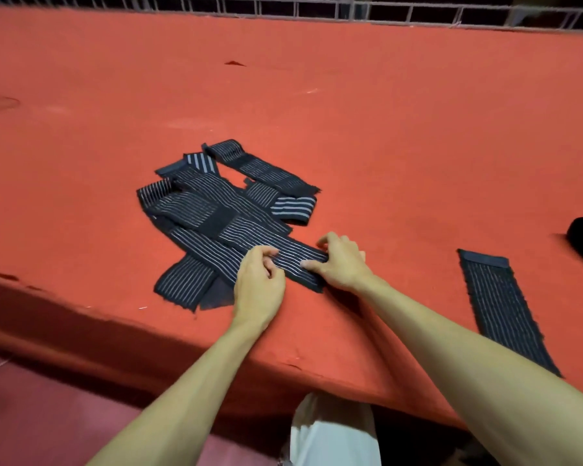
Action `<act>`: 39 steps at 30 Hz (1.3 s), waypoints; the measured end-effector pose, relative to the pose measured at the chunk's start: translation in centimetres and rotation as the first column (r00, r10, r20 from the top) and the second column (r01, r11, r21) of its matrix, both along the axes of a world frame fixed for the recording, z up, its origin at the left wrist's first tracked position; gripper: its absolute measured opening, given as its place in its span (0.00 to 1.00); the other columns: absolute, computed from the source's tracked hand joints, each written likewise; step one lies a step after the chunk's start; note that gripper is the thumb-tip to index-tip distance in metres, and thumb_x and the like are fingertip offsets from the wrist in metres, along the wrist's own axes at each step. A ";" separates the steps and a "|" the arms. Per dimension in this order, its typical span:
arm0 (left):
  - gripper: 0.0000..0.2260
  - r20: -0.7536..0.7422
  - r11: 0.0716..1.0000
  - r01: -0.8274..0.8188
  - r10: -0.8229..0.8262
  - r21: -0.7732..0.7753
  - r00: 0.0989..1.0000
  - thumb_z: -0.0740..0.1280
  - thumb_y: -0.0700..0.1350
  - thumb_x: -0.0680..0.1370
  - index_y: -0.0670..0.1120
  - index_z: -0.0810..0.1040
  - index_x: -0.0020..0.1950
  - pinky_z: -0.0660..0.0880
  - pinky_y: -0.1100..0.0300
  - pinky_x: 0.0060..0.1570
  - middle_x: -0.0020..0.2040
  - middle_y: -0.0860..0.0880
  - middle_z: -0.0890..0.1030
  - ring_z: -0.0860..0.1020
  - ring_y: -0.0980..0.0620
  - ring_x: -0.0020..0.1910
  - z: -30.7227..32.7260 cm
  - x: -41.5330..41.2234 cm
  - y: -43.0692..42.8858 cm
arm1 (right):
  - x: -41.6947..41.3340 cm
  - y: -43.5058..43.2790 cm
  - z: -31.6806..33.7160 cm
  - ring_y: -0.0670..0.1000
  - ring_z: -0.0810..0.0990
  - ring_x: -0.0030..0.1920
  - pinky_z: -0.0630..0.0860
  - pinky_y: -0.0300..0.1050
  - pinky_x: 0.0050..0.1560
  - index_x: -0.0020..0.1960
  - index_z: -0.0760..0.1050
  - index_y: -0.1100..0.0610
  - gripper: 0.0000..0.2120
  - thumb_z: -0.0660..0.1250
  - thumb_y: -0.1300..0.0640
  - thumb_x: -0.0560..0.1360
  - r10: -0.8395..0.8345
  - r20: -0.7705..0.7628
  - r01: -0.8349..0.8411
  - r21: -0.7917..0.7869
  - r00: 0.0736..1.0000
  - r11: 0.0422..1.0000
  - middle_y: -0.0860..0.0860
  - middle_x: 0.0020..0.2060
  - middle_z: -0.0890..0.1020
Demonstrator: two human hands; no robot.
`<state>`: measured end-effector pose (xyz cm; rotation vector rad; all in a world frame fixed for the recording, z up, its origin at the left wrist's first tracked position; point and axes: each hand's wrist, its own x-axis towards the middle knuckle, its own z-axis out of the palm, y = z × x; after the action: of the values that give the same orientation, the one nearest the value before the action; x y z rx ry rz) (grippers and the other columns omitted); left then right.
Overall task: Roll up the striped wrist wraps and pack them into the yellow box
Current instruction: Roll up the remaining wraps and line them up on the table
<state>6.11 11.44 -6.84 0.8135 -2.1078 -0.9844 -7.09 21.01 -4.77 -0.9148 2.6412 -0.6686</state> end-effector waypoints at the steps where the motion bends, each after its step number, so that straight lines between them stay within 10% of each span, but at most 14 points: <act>1: 0.13 0.005 0.999 0.042 -0.042 -0.021 0.999 0.63 0.34 0.73 0.45 0.77 0.55 0.73 0.52 0.53 0.44 0.52 0.73 0.73 0.51 0.43 -0.1 0.0 -0.1 | 0.0 -0.4 -0.1 0.56 0.73 0.64 0.66 0.50 0.61 0.61 0.71 0.54 0.23 0.70 0.42 0.73 -0.006 0.011 0.006 -0.017 1.000 1.000 0.54 0.60 0.77; 5: 0.26 0.178 0.954 0.173 -0.130 -0.245 0.975 0.66 0.35 0.67 0.49 0.76 0.65 0.62 0.53 0.63 0.57 0.50 0.72 0.67 0.49 0.57 -0.9 0.3 0.2 | -0.6 -0.2 1.6 0.51 0.78 0.46 0.68 0.41 0.44 0.43 0.76 0.53 0.06 0.70 0.52 0.76 -0.020 0.136 0.045 -0.183 0.990 0.982 0.53 0.44 0.82; 10: 0.26 0.211 0.775 0.200 -0.087 -0.599 0.973 0.69 0.34 0.65 0.48 0.77 0.62 0.60 0.49 0.61 0.57 0.47 0.76 0.69 0.47 0.57 -0.3 0.5 0.1 | -2.0 3.3 5.4 0.47 0.69 0.23 0.65 0.37 0.24 0.38 0.77 0.61 0.09 0.66 0.68 0.76 0.108 0.556 0.096 -0.325 0.824 0.941 0.57 0.30 0.76; 16: 0.08 0.192 0.587 0.290 -0.224 -0.756 0.955 0.63 0.45 0.76 0.45 0.81 0.48 0.74 0.52 0.39 0.40 0.48 0.78 0.78 0.46 0.40 2.6 -0.7 1.3 | -4.5 11.1 8.4 0.49 0.67 0.28 0.62 0.37 0.24 0.40 0.79 0.62 0.06 0.66 0.67 0.75 0.023 0.517 0.190 -0.354 0.856 0.916 0.56 0.31 0.76; 20: 0.11 0.190 0.605 0.401 -0.384 -0.688 0.904 0.60 0.46 0.77 0.44 0.81 0.47 0.77 0.52 0.33 0.37 0.47 0.78 0.80 0.45 0.37 4.1 -2.6 6.9 | -5.5 15.3 8.6 0.56 0.72 0.38 0.66 0.42 0.36 0.31 0.81 0.60 0.13 0.65 0.70 0.72 -0.091 0.470 0.296 -0.383 0.878 0.875 0.62 0.36 0.79; 26: 0.09 0.247 0.608 0.604 -0.570 -0.514 0.784 0.63 0.47 0.76 0.44 0.81 0.50 0.79 0.51 0.43 0.43 0.48 0.81 0.81 0.46 0.43 3.3 -4.4 14.8 | -6.3 21.1 7.5 0.45 0.71 0.25 0.64 0.37 0.25 0.34 0.81 0.55 0.07 0.71 0.62 0.71 -0.294 0.271 0.363 -0.257 0.917 0.895 0.54 0.34 0.81; 31: 0.09 0.405 0.592 0.730 -0.609 -0.341 0.682 0.65 0.48 0.79 0.48 0.80 0.57 0.73 0.54 0.58 0.52 0.51 0.80 0.77 0.52 0.54 1.9 -2.5 13.4 | -5.2 20.5 6.3 0.50 0.81 0.45 0.72 0.40 0.45 0.38 0.81 0.54 0.05 0.70 0.59 0.72 -0.230 0.112 0.242 -0.110 0.967 0.964 0.50 0.41 0.85; 39: 0.11 0.103 0.816 0.317 -0.306 -0.483 0.946 0.59 0.46 0.75 0.46 0.80 0.48 0.70 0.54 0.51 0.45 0.52 0.81 0.78 0.50 0.47 3.1 1.8 3.9 | -1.1 11.4 6.5 0.49 0.76 0.41 0.65 0.37 0.41 0.45 0.82 0.51 0.03 0.69 0.57 0.74 0.025 -0.046 -0.030 -0.115 0.999 0.993 0.47 0.35 0.78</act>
<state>7.93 15.32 -3.75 0.2198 -2.4086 -0.5347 -8.20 32.41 1.73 -1.0074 2.6467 -0.8114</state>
